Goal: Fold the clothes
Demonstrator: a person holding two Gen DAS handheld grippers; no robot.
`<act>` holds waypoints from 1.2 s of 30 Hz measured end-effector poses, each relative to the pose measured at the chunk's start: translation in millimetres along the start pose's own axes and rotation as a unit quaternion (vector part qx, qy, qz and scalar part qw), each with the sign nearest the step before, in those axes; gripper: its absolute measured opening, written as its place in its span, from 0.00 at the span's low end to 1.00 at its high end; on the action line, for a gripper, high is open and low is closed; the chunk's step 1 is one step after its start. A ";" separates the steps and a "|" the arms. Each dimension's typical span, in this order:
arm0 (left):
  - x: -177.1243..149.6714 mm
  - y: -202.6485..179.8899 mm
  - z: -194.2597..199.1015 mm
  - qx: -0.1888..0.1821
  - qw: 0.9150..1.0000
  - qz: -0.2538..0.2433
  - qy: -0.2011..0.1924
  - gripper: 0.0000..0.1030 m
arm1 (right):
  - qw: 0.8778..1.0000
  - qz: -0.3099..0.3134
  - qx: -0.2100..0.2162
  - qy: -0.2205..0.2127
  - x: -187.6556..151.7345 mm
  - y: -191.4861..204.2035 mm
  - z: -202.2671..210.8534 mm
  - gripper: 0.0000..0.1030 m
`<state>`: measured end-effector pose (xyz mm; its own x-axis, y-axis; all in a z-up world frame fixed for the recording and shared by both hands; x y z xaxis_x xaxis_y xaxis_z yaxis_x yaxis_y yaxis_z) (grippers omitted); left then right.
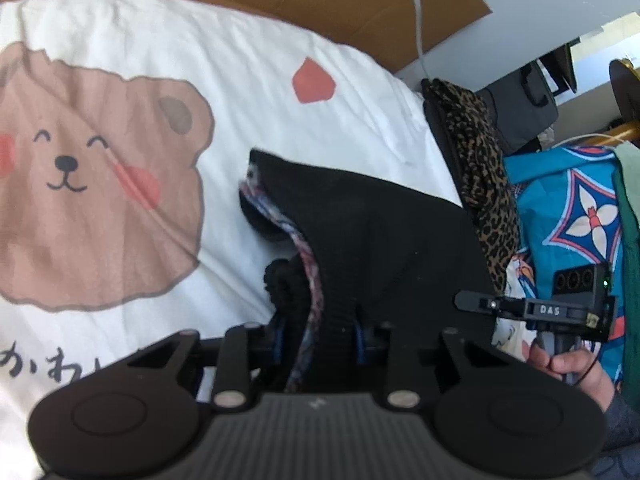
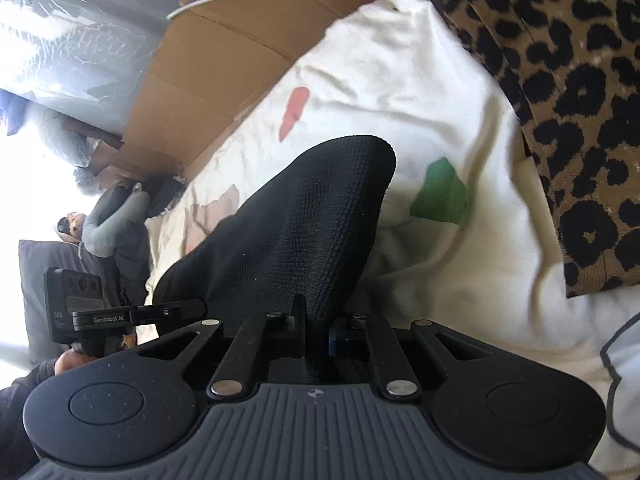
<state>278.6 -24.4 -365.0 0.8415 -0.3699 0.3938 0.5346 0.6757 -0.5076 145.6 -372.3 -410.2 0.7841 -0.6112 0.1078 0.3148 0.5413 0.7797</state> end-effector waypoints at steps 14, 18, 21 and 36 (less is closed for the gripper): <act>-12.4 -64.5 68.2 0.055 0.996 -0.027 -0.067 0.30 | 0.998 0.054 0.007 -0.023 -14.5 47.5 52.8 0.07; -16.1 -83.6 86.2 0.067 0.994 -0.028 -0.084 0.30 | 0.997 0.073 0.009 -0.029 -16.2 69.3 72.0 0.07; -18.2 -99.0 101.8 0.070 0.992 -0.025 -0.099 0.30 | 0.995 0.088 0.008 -0.035 -15.6 91.1 89.8 0.07; -0.9 -191.5 214.9 0.096 0.976 -0.044 -0.188 0.30 | 0.982 0.177 0.007 -0.068 -6.8 231.6 197.1 0.07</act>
<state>158.6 -16.5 -103.5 0.6856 -0.1965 0.7010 0.5483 0.7728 -0.3196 107.7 -356.7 -108.8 0.7643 -0.4586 0.4533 0.0281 0.7260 0.6871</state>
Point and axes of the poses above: each gripper's, at about its wrist camera, not at the fingertips, and z roughly against the way its jaws point, y to its left, x to its top, the point moved 1 cm from there along -z, roughly the way its jaws point, and after that the axes turned 12 degrees about -z, right-handed, at the moved point
